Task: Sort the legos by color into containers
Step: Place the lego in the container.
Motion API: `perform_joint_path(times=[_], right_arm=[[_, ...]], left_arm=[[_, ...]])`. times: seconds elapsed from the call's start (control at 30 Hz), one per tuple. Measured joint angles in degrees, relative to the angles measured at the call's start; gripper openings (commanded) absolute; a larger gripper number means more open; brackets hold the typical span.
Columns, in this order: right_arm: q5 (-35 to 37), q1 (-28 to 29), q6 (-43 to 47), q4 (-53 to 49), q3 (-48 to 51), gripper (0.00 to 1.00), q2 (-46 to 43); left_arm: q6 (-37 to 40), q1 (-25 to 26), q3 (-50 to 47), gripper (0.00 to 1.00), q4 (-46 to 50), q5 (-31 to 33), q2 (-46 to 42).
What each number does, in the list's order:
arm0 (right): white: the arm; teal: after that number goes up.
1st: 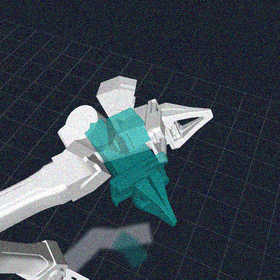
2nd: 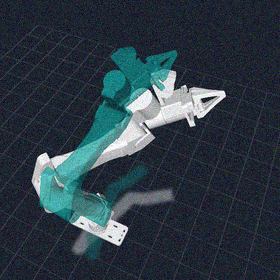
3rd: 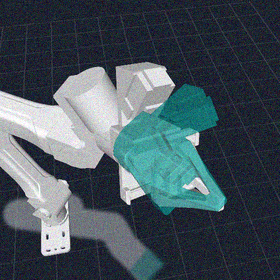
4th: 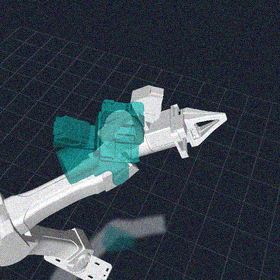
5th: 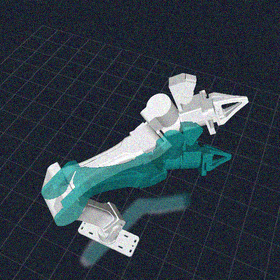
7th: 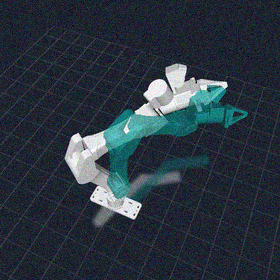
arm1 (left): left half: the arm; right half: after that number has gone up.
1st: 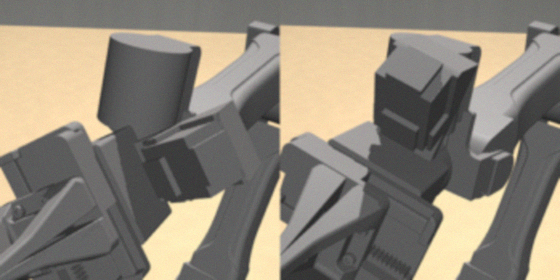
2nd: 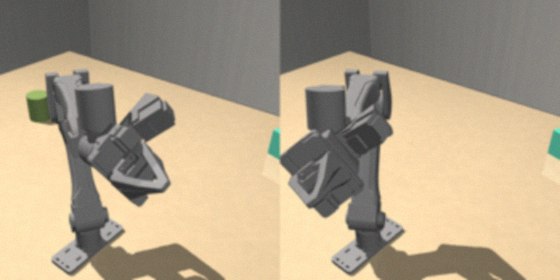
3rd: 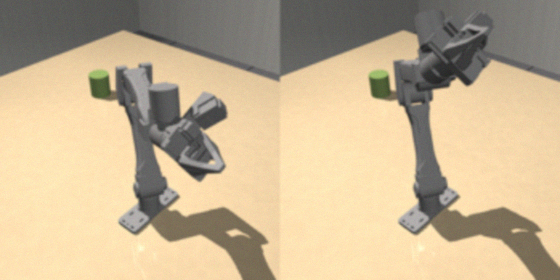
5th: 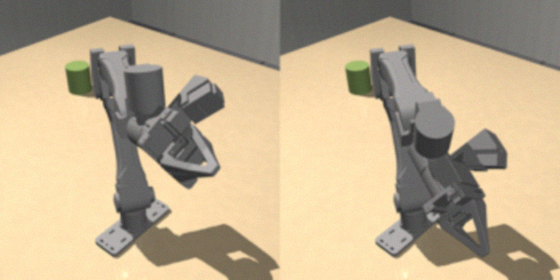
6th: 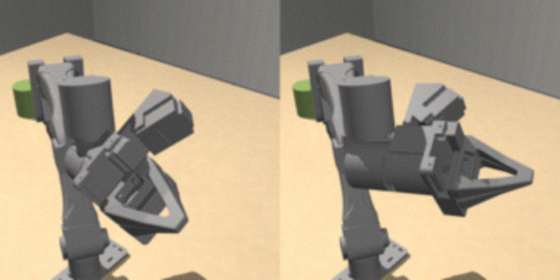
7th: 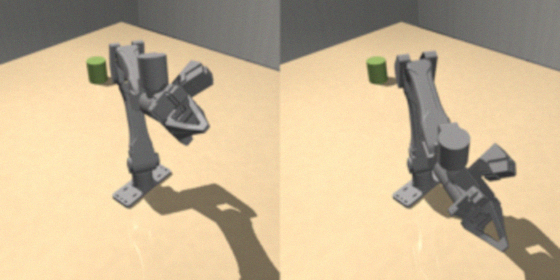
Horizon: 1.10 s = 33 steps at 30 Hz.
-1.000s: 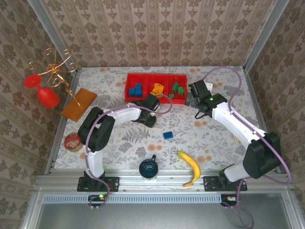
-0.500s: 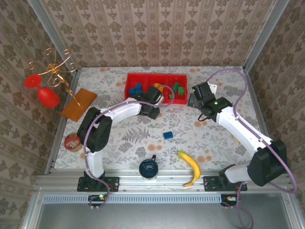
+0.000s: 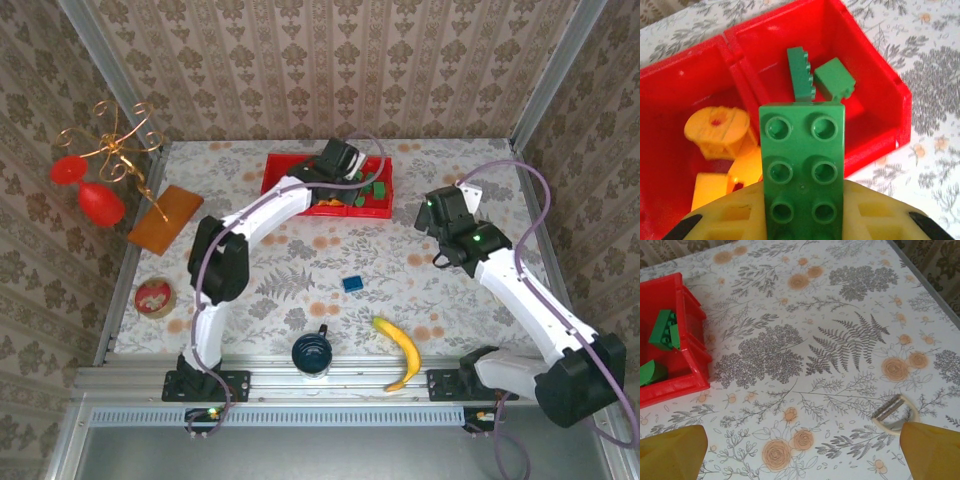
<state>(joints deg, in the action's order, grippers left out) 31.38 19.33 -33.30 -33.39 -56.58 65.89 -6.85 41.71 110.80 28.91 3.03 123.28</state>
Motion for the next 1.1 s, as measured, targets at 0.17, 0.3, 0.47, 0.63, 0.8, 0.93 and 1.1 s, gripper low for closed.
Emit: perform_joint_path(times=[0.17,0.3,0.47,0.63,0.8,0.93,1.1], right_arm=[[0.1,-0.5,0.0,-0.1,0.9,1.00,-2.3],[0.1,-0.6,0.0,-0.1,0.9,1.00,-2.6],[0.0,-0.7,0.0,-0.2,0.9,1.00,-2.6],[-0.1,-0.7,0.0,-0.2,0.9,1.00,-2.6],[-0.1,-0.7,0.0,-0.2,0.9,1.00,-2.6],[-0.2,-0.7,0.0,-0.2,0.9,1.00,-2.6],[-0.3,-0.7,0.0,-0.2,0.9,1.00,-2.6]], left_arm=[[0.0,0.0,10.5,0.23,1.4,-0.3,8.0],[0.5,0.0,18.7,0.24,2.8,-0.7,13.2],[0.9,0.0,26.7,0.36,4.5,-1.0,18.1],[1.5,-0.1,28.2,0.49,5.6,-1.7,19.2],[2.1,-0.1,28.4,0.59,5.6,-2.3,19.2],[2.6,0.0,28.5,0.62,5.8,-2.8,19.2],[3.6,0.6,26.1,0.69,5.8,-2.9,17.4]])
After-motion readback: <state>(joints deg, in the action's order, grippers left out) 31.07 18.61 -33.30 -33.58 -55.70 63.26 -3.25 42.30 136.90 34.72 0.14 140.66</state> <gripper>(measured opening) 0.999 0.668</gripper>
